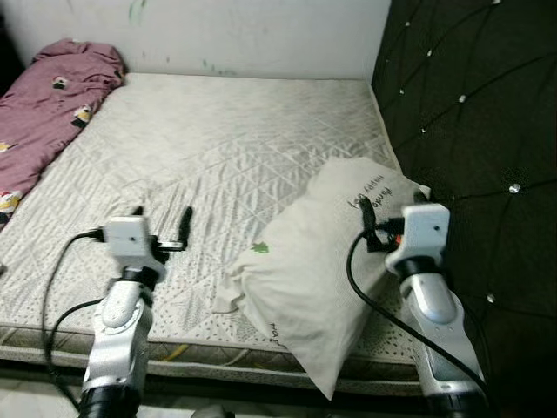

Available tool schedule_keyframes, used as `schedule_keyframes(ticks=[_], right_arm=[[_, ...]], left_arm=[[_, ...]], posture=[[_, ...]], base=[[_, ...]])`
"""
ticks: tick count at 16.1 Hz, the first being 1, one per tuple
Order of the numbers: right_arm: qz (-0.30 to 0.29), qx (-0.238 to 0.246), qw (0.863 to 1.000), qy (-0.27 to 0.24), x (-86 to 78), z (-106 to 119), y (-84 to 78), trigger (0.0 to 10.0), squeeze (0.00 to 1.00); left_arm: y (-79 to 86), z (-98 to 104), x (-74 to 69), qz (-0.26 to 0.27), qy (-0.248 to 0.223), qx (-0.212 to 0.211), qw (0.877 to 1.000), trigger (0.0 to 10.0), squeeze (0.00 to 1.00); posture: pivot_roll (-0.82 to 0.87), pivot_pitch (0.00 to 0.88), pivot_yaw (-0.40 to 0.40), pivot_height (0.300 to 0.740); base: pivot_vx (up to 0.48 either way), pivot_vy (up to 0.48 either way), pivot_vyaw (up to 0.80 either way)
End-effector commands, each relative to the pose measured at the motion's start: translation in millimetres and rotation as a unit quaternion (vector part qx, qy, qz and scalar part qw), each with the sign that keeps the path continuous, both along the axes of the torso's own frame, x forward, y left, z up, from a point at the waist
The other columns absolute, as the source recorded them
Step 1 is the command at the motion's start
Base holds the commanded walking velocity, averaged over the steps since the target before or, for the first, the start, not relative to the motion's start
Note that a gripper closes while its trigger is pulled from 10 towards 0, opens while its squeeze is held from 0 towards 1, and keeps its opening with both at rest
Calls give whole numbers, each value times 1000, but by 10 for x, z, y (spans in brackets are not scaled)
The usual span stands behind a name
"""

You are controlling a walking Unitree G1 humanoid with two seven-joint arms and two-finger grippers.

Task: Clean up the room

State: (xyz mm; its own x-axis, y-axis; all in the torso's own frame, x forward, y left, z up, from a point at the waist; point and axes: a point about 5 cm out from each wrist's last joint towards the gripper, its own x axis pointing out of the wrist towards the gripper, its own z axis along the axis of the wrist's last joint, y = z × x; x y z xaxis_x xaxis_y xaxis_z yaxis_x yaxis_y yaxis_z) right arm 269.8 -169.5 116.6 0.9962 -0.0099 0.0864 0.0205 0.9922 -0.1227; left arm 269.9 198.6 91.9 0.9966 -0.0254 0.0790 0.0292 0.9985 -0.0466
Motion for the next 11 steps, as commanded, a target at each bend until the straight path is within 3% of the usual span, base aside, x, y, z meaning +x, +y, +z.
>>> schedule_keyframes(ticks=[1, 3, 6, 11], right_arm=[[-21, 5, 1000, -3, -37, 36, -64, 10000, 0], [-41, 15, 999, 7, -121, 3, -118, 10000, 0], [-45, 17, 999, 13, -237, -16, -126, 10000, 0], [-44, 27, 998, 23, -275, -14, -142, 10000, 0]], left_arm=[[17, 30, -34, 16, -1, -2, 1000, 10000, 0], [31, 36, -124, 47, -2, 8, 999, 10000, 0], [8, -29, -245, 48, 19, 5, 999, 10000, 0], [13, -34, -269, 37, 35, -3, 999, 10000, 0]], posture=[[-71, 0, 22, 740], [-72, 0, 23, 740], [-76, 0, 27, 740], [-75, 0, 33, 740]], base=[[0, 0, 0], [0, 0, 0], [0, 0, 0], [0, 0, -800]])
